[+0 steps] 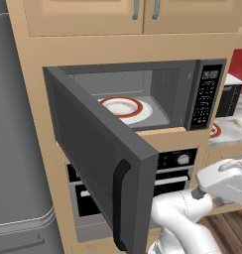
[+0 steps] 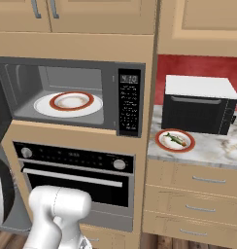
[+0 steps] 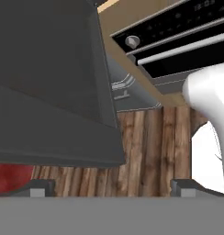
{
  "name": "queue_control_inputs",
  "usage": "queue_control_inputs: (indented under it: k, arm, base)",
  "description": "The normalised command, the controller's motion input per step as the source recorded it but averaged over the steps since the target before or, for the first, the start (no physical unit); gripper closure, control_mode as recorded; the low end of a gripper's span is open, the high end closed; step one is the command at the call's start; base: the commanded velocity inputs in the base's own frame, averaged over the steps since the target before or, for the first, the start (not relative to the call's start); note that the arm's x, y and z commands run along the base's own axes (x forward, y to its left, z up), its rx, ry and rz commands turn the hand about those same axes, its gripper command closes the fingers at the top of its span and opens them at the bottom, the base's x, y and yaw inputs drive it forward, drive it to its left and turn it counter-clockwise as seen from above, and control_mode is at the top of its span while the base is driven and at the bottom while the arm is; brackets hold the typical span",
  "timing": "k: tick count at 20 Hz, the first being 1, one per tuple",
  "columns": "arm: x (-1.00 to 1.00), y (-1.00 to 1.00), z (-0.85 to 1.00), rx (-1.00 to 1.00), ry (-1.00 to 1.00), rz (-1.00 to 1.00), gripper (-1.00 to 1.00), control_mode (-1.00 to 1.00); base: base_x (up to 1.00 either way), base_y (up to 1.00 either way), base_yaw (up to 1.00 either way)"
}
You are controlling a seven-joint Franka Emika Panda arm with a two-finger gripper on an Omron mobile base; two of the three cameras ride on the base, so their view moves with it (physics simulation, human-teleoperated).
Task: Pick the fish from the counter and place it in the microwave. Then turn on the microwave.
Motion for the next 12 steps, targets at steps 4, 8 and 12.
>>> queue_control_inputs:
  k: [4, 8, 12]
  arm:
    - [0.0, -0.4, 0.12, -0.14, -0.17, -0.06, -1.0, -1.0]
    - [0.02, -0.4, 0.12, -0.14, -0.11, -0.07, -1.0, -1.0]
    - [0.08, -0.38, 0.1, -0.12, -0.03, -0.07, -1.0, -1.0]
  base:
    - [0.0, 0.0, 0.0]
    - [0.0, 0.0, 0.0]
    - [0.0, 0.0, 0.0]
